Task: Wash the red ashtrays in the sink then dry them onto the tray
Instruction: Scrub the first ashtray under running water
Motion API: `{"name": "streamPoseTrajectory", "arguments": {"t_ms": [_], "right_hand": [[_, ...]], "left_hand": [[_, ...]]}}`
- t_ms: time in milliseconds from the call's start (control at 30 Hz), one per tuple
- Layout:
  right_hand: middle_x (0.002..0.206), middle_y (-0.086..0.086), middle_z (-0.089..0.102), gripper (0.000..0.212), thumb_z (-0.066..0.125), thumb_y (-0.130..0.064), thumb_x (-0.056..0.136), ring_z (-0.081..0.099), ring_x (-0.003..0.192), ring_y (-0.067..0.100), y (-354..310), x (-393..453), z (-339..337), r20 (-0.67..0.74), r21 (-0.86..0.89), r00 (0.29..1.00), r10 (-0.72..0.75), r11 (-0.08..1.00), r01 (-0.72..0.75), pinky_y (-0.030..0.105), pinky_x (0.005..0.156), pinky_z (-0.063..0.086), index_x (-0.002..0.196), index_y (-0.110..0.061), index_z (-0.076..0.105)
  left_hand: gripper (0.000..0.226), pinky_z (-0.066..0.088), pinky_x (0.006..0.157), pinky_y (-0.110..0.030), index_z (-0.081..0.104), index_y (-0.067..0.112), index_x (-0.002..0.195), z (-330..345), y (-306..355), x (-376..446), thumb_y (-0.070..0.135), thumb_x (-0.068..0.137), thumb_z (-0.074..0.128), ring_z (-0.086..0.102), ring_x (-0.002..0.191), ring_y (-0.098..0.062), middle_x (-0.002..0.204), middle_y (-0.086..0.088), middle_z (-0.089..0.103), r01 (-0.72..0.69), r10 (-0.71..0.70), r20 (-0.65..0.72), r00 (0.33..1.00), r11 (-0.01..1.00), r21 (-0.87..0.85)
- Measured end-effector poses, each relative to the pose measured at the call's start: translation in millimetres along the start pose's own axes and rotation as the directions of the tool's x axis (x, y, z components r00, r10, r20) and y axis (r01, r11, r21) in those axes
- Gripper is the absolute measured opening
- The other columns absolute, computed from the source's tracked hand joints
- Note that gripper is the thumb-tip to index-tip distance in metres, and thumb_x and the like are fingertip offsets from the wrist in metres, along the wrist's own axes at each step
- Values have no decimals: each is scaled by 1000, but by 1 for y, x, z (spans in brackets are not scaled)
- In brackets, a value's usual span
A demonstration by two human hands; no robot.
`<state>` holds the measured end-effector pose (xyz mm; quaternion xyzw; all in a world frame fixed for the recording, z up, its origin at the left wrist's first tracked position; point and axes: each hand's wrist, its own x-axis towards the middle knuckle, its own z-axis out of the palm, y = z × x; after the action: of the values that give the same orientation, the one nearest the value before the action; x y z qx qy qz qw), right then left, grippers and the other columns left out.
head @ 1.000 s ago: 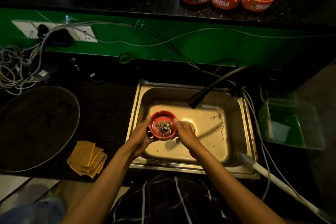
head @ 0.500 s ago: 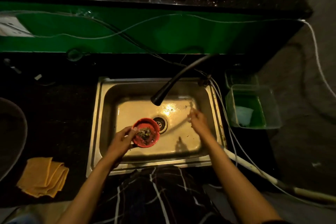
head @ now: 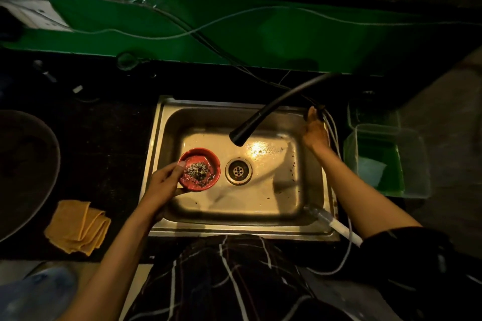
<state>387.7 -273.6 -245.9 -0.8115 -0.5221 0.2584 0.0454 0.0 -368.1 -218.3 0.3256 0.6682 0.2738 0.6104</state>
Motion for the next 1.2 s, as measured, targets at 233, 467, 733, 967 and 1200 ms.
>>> {"name": "streamPoseTrajectory", "arguments": {"t_ms": [233,467,733,967,1200], "right_hand": [[165,10,-14,79,42,3,97,40,138,35,-15,11,-4,89,-57,996,3,998,2,33,98,43,157,-9,-8],[164,14,-15,88,50,-1,94,52,121,38,-12,-2,18,-31,15,1000,-2,1000,3,28,68,34,155,-4,-13],[165,8,-18,89,48,1,94,20,150,30,-15,12,13,59,-60,998,24,998,-20,25,79,36,156,-10,-15],[165,7,-16,83,44,1,95,1,153,27,-21,33,13,137,-67,989,61,996,-52,35,121,11,157,-10,-11],[165,9,-14,84,46,-2,94,-1,153,27,-19,40,17,140,-100,990,24,995,-10,40,124,10,157,-9,-9]], "left_hand": [[26,58,79,-34,64,18,116,5,3,3,35,100,53,65,109,-24,116,-10,68,39,-40,-19,999,998,-52],[19,56,66,-22,64,22,108,8,9,4,33,103,49,65,105,-20,113,-9,68,34,-34,-9,999,998,-48],[33,56,71,-22,61,11,125,3,4,12,33,102,49,65,109,-21,116,-10,68,48,-47,23,999,999,-24],[26,55,78,-26,63,17,121,3,-2,18,31,101,52,64,111,-22,117,-10,68,46,-46,31,998,999,-15],[30,54,75,-22,62,12,124,5,-3,18,28,102,52,65,106,-19,111,-7,70,23,-23,5,1000,999,-35]]}}
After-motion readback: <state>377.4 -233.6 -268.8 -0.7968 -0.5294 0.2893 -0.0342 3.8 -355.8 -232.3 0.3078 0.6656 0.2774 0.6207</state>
